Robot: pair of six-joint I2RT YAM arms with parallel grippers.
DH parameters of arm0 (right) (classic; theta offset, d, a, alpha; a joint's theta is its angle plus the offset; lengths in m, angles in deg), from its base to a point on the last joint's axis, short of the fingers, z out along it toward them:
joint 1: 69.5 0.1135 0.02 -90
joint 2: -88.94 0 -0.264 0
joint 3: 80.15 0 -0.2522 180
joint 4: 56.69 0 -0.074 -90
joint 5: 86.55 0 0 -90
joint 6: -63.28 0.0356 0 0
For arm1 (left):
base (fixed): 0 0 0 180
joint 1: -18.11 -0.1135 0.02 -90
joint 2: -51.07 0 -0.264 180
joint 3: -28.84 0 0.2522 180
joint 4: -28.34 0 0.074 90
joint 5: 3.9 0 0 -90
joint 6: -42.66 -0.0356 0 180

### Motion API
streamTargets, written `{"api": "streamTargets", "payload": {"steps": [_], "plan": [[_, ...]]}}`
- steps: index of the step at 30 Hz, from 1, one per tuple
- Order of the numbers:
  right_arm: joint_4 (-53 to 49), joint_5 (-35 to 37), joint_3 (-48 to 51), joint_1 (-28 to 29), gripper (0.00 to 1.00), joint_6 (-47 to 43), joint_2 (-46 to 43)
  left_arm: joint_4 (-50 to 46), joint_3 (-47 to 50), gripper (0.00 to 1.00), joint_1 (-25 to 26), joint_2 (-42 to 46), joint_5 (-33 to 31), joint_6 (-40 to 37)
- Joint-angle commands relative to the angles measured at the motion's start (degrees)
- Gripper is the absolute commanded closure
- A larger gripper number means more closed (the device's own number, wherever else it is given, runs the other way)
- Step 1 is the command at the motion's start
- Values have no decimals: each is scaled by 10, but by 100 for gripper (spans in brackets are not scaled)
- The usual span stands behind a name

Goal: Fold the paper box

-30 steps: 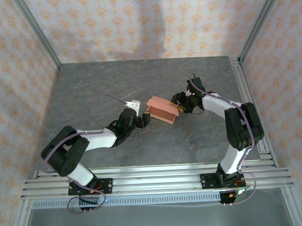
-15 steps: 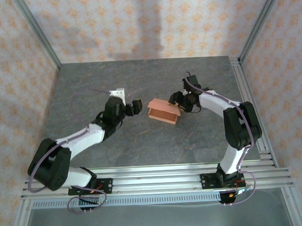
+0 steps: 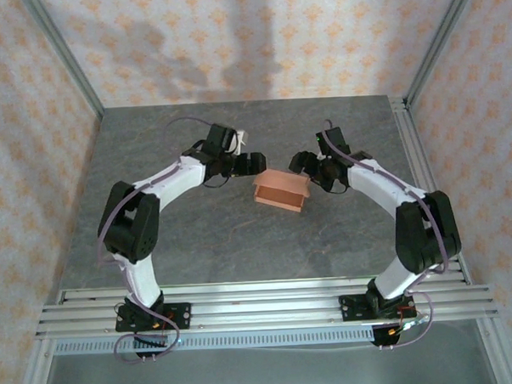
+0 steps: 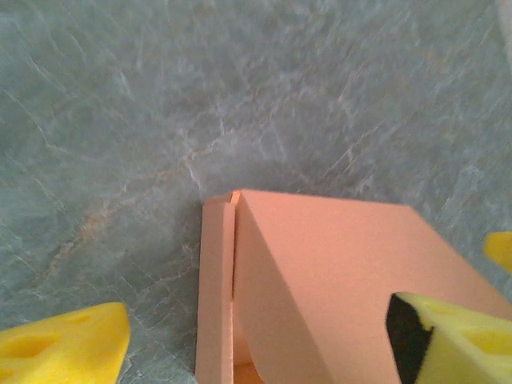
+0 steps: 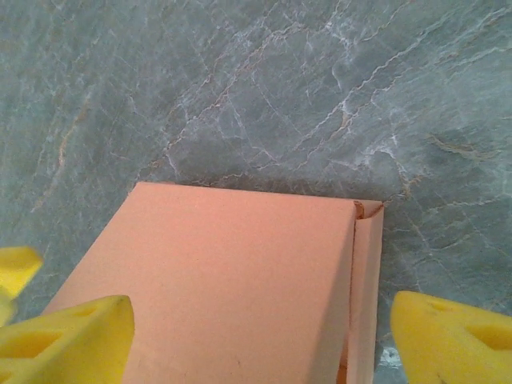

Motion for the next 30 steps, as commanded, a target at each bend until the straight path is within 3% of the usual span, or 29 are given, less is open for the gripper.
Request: {"api": "streamTargets", "payload": {"steps": [1, 7, 15, 22, 26, 30], "plan": [[-9, 21, 22, -3, 18, 11, -11, -69, -26, 24, 10, -13, 45, -20], [2, -28, 30, -4, 27, 2, 19, -62, -4, 37, 18, -41, 49, -21], [12, -34, 42, -5, 36, -12, 61, -26, 46, 39, 23, -38, 36, 6], [21, -45, 21, -6, 56, -25, 113, 6, 85, 40, 32, -35, 31, 24], [13, -54, -7, -5, 56, -38, 136, 29, 103, 40, 33, -20, 17, 33], [8, -55, -33, -7, 49, -57, 136, 66, 123, 34, 31, 28, -4, 46]]}}
